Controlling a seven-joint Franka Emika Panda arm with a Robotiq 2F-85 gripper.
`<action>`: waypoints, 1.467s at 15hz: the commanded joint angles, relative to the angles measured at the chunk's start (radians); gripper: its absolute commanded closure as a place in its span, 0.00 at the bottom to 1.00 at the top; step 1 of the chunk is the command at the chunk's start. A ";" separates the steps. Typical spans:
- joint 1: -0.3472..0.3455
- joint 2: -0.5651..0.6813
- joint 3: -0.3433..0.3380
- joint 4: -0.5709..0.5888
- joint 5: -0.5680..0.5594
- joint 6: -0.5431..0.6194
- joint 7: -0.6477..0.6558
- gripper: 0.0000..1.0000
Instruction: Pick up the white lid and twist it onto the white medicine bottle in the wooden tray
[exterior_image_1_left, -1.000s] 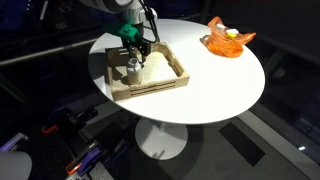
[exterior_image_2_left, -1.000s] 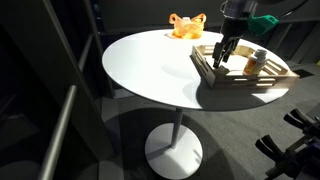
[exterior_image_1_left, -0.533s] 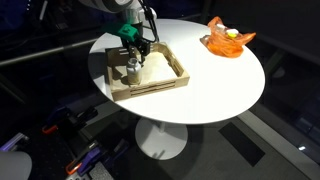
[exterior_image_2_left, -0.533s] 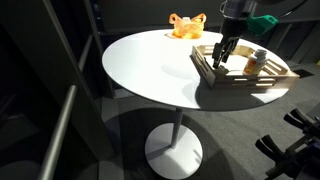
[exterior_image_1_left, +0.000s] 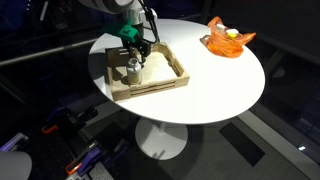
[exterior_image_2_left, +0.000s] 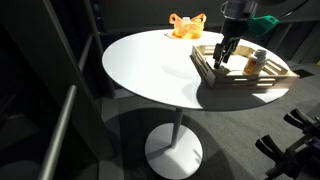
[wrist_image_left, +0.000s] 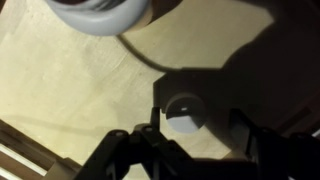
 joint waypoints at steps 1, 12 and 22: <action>0.014 0.001 -0.017 -0.005 -0.028 0.015 0.020 0.30; 0.020 0.005 -0.019 -0.008 -0.037 0.014 0.024 0.58; 0.023 -0.020 -0.025 -0.008 -0.039 0.008 0.027 0.95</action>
